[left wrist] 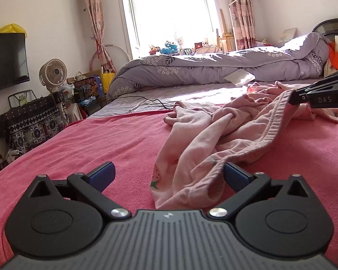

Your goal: Fold clothes

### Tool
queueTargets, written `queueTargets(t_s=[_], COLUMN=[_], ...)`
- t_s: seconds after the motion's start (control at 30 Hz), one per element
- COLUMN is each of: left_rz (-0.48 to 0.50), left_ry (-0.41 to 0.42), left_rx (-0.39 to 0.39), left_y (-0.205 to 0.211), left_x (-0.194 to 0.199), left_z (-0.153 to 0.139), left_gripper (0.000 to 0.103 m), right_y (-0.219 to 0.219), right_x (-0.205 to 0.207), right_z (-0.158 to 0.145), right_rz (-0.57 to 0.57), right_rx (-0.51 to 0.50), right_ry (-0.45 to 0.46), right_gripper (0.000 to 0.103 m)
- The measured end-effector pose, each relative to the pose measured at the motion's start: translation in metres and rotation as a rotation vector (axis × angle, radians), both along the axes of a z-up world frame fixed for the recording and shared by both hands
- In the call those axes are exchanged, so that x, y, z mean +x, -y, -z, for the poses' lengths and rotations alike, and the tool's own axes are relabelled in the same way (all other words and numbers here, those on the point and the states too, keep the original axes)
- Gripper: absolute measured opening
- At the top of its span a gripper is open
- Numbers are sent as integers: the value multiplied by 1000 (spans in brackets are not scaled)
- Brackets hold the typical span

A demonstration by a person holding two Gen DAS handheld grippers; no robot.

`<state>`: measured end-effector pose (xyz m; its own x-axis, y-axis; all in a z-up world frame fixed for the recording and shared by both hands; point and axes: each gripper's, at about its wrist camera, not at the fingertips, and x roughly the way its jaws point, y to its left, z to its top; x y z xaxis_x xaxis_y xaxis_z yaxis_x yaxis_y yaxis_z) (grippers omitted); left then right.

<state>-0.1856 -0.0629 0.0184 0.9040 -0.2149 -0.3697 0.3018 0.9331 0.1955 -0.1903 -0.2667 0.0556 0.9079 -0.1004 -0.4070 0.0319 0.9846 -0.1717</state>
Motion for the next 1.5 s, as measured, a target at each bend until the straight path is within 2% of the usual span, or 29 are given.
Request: queueTargets(t_s=[0.07, 0.13, 0.2, 0.33, 0.37, 0.4, 0.43, 0.47, 0.63, 0.83, 1.0, 1.17, 1.3, 1.37, 1.5], left_rz=[-26, -47, -44, -43, -42, -41, -41, -39, -32, 9, 46, 37, 46, 38, 21], left_ry=[-40, -87, -99, -116, -120, -123, -126, -129, -144, -148, -141, -153, -196, -185, -150], left_rx=[28, 51, 32, -3, -6, -9, -12, -15, -29, -46, -41, -16, -55, -51, -33], left_y=[6, 11, 10, 6, 5, 5, 5, 4, 1, 1, 0, -4, -12, -15, -20], left_x=[12, 22, 25, 28, 28, 29, 29, 29, 29, 19, 7, 3, 6, 3, -4], left_z=[8, 16, 20, 22, 22, 22, 22, 22, 20, 12, 4, 7, 7, 5, -3], left_gripper=[103, 103, 103, 103, 103, 103, 103, 103, 103, 103, 103, 103, 103, 103, 103], right_y=[-3, -3, -4, -5, -4, -2, -1, 0, 7, 0, -8, -5, 7, 10, 5], right_x=[8, 18, 25, 37, 39, 40, 41, 42, 14, -50, -108, -135, -141, -143, -148], right_z=[7, 23, 39, 58, 57, 56, 55, 55, 33, -25, -54, -29, 9, 30, 44], right_rz=[-1, -5, -13, -9, -9, 1, 10, 20, 63, 89, 59, 79, 128, 117, 82], right_rx=[-35, -64, -82, -105, -97, -86, -76, -66, -37, -80, -111, -74, 5, 43, 44], right_ry=[-33, -100, -153, -179, -178, -175, -172, -169, -53, 148, 190, 80, -52, -129, -150], right_gripper=[11, 19, 45, 47, 47, 40, 30, 8, 8, 7, 7, 8, 8, 9, 11])
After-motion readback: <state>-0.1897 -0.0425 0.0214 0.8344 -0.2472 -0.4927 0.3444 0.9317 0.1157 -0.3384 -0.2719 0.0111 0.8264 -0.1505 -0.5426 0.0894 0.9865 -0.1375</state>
